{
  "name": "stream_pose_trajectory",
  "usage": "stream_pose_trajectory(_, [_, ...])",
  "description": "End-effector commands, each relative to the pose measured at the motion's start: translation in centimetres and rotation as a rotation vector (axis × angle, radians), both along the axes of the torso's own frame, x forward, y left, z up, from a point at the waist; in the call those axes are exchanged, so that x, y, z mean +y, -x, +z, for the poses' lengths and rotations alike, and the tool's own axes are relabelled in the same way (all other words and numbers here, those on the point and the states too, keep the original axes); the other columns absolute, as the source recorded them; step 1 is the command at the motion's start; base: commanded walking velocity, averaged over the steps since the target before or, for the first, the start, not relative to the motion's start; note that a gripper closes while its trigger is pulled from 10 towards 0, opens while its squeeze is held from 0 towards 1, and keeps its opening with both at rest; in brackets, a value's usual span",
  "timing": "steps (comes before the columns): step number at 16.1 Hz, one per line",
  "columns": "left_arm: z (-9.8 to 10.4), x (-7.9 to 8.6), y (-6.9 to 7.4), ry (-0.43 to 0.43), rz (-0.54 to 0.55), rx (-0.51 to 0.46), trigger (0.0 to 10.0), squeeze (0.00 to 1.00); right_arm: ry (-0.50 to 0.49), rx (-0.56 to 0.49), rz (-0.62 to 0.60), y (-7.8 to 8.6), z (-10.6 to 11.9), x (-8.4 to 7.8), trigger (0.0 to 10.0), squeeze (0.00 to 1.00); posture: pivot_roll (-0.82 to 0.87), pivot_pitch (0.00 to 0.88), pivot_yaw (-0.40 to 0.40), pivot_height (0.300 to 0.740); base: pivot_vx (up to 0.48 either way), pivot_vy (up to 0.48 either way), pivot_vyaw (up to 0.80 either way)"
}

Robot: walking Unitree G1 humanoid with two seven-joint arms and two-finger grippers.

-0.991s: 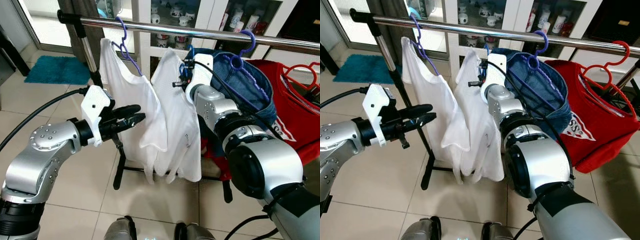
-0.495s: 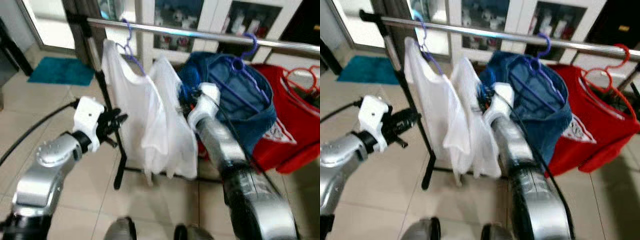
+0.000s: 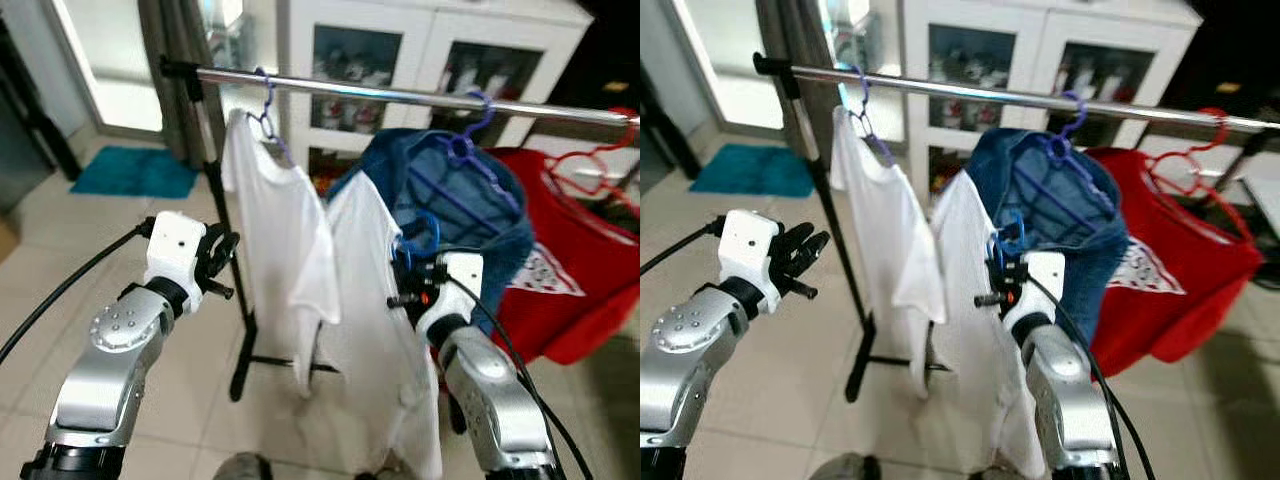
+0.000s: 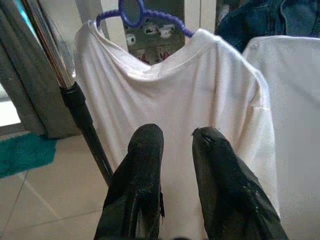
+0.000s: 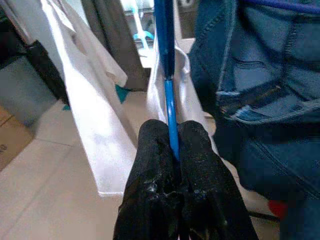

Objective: Hang hanger

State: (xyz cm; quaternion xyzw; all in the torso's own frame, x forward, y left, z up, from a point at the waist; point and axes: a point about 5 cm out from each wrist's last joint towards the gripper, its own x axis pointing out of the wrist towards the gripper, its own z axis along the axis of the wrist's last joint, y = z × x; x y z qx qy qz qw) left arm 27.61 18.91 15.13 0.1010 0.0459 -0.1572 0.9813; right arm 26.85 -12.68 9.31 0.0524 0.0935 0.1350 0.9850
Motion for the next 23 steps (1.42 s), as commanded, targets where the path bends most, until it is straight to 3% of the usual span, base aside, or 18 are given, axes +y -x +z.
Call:
stream_pose_trajectory(1, [0.3,0.3,-0.1,0.005,0.026,-0.016,10.0,0.0,0.049,-0.015,0.013,0.0,0.6,0.1,10.0,0.0,0.03,0.0,-0.022,0.74,0.0,0.0,0.0])
stream_pose_trajectory(4, [0.0,0.1,-0.3,-0.005,0.01,-0.004,10.0,0.0,0.102,0.029,-0.091,-0.6,0.5,-1.4,10.0,0.0,0.04,0.0,-0.023,0.74,0.3,0.0,0.0])
stream_pose_trajectory(11, [0.3,-0.5,-1.4,-0.04,-0.069,-0.007,10.0,0.0,0.108,-0.005,-0.173,-1.8,2.0,-2.1,10.0,0.0,0.01,0.0,-0.021,0.74,0.349,0.0,0.31])
stream_pose_trajectory(15, [0.4,-0.8,-1.1,-0.047,-0.112,-0.006,10.0,0.0,0.142,-0.02,-0.159,-2.1,2.4,-1.6,10.0,0.0,0.01,0.012,-0.046,0.74,0.352,0.0,0.0])
stream_pose_trajectory(17, [0.9,-0.3,-1.1,-0.038,-0.146,-0.032,10.0,0.0,0.171,-0.098,-0.177,-1.9,3.4,-1.3,10.0,0.0,-0.01,0.013,-0.041,0.74,0.148,0.0,0.0])
stream_pose_trajectory(20, [2.9,-1.4,-1.3,0.002,-0.291,-0.107,10.0,0.0,0.204,-0.151,-0.175,-1.6,3.7,-1.1,10.0,0.0,0.01,0.012,-0.048,0.74,0.0,0.0,0.0])
stream_pose_trajectory(23, [2.9,-1.4,-1.3,0.002,-0.291,-0.107,10.0,0.0,0.204,-0.151,-0.175,-1.6,3.7,-1.1,10.0,0.0,0.01,0.012,-0.048,0.74,0.0,0.0,0.0])
